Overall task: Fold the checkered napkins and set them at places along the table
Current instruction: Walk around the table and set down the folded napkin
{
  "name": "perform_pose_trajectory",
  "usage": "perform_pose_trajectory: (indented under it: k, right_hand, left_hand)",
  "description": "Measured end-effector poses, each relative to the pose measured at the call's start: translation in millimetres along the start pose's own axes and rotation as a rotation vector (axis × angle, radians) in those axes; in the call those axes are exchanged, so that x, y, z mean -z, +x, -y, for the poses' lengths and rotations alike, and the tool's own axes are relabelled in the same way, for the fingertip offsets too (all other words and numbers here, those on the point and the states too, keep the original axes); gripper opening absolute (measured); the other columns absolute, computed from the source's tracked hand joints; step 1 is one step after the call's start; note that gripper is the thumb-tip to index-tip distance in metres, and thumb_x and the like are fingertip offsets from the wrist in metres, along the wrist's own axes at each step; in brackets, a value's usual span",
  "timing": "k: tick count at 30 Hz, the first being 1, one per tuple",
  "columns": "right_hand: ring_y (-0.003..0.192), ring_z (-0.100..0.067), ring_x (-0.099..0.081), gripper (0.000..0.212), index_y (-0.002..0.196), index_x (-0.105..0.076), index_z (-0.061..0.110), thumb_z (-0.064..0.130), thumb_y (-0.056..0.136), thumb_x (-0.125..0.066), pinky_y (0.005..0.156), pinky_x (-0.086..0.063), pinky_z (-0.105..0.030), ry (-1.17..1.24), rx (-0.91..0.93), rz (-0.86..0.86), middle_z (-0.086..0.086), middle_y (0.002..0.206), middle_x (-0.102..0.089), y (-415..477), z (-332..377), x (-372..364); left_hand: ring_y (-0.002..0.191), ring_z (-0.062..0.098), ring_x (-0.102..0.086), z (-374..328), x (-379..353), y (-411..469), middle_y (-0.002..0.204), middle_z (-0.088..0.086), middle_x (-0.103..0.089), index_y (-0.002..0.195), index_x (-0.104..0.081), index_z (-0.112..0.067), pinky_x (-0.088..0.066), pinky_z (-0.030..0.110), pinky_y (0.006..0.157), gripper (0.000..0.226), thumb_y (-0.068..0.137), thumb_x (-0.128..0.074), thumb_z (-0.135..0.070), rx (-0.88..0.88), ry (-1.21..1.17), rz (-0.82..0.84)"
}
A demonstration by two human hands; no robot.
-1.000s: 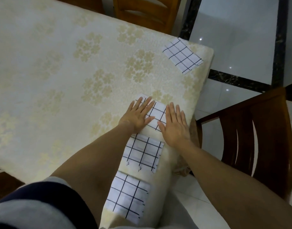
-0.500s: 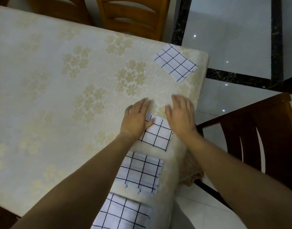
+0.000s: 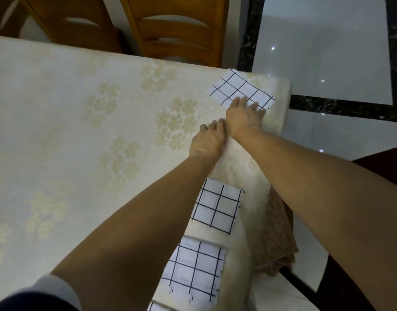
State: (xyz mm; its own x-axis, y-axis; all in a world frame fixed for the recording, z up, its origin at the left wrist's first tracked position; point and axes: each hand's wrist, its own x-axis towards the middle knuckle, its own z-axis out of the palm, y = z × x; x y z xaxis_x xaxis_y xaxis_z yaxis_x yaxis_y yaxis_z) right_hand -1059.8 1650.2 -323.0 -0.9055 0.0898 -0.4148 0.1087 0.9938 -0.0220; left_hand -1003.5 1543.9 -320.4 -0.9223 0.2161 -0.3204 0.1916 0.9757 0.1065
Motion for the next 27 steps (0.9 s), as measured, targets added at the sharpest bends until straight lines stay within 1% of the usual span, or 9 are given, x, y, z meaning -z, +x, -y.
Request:
perform_pose_trajectory:
  k: [5,8,10,14,16,18,20,22,27]
  right_hand:
    - [0.143,-0.056,-0.022,0.077,0.154,-0.017,-0.008,-0.006,0.09,-0.06,0.111,-0.032,-0.066,-0.105,0.054,-0.078,-0.027,0.158,-0.024,-4,-10,-9]
    - [0.133,-0.046,-0.042,0.08,0.146,-0.032,-0.005,-0.01,0.077,-0.07,0.105,-0.041,-0.061,-0.134,0.103,-0.134,-0.022,0.142,-0.046,-10,-21,-10]
    - [0.126,-0.04,-0.05,0.072,0.141,-0.038,-0.001,-0.008,0.077,-0.069,0.106,-0.04,-0.06,-0.142,0.142,-0.174,-0.018,0.134,-0.054,-18,-28,-14]
    - [0.122,-0.032,-0.054,0.045,0.132,-0.052,0.008,0.0,0.087,-0.054,0.111,-0.035,-0.052,-0.098,0.251,-0.236,-0.01,0.129,-0.061,-46,-34,-31]
    - [0.125,-0.029,-0.052,0.043,0.131,-0.057,0.012,0.003,0.09,-0.049,0.114,-0.031,-0.047,-0.041,0.269,-0.278,-0.007,0.13,-0.063,-61,-34,-39]
    - [0.137,-0.028,-0.044,0.046,0.139,-0.052,0.013,0.008,0.094,-0.046,0.119,-0.023,-0.045,0.014,0.254,-0.289,-0.006,0.142,-0.057,-75,-33,-50]
    - [0.151,-0.028,-0.024,0.056,0.154,-0.032,0.011,0.015,0.099,-0.041,0.125,-0.009,-0.046,0.019,0.236,-0.261,-0.007,0.161,-0.034,-86,-29,-60]
    - [0.156,-0.027,-0.009,0.061,0.16,-0.014,0.009,0.015,0.103,-0.034,0.126,0.0,-0.044,-0.003,0.237,-0.249,-0.007,0.168,-0.015,-90,-27,-66]
    - [0.156,-0.025,-0.004,0.061,0.16,-0.005,0.006,0.006,0.104,-0.031,0.127,0.001,-0.039,-0.01,0.241,-0.207,-0.011,0.169,-0.008,-101,-25,-70]
  left_hand:
    - [0.129,0.031,-0.045,5,3,4,0.14,0.01,-0.052,0.16,-0.003,-0.012,-0.05,0.039,0.092,0.085,0.093,-0.055,-0.006,-0.001,0.048,0.002]
    - [0.117,0.029,-0.055,8,8,7,0.136,0.008,-0.053,0.161,-0.004,-0.017,-0.046,0.038,0.074,0.086,0.092,-0.055,-0.008,-0.026,0.034,-0.062]
    - [0.109,0.03,-0.059,12,11,10,0.145,0.009,-0.043,0.159,-0.012,-0.021,-0.047,0.04,0.068,0.082,0.091,-0.054,-0.003,-0.038,0.01,-0.162]
    - [0.127,0.031,-0.05,22,5,15,0.155,0.008,-0.039,0.155,-0.03,-0.019,-0.042,0.044,0.097,0.065,0.095,-0.051,-0.006,-0.127,0.213,-0.332]
    - [0.139,0.03,-0.043,27,-2,13,0.158,0.006,-0.041,0.154,-0.034,-0.017,-0.033,0.043,0.11,0.054,0.101,-0.044,-0.012,-0.216,0.22,-0.264]
    - [0.148,0.027,-0.035,29,-8,8,0.162,0.005,-0.035,0.155,-0.034,-0.017,-0.027,0.04,0.117,0.049,0.105,-0.037,-0.015,-0.248,0.168,-0.136]
    - [0.153,0.026,-0.025,31,-13,1,0.167,0.003,-0.025,0.158,-0.03,-0.018,-0.023,0.037,0.121,0.05,0.108,-0.031,-0.018,-0.251,0.139,-0.071]
    - [0.155,0.024,-0.018,32,-14,-5,0.169,0.001,-0.019,0.161,-0.024,-0.018,-0.02,0.036,0.123,0.051,0.11,-0.029,-0.019,-0.261,0.126,-0.044]
    - [0.157,0.023,-0.01,36,-12,-15,0.17,0.001,-0.01,0.162,-0.017,-0.018,-0.013,0.035,0.126,0.053,0.11,-0.027,-0.017,-0.312,0.128,0.027]
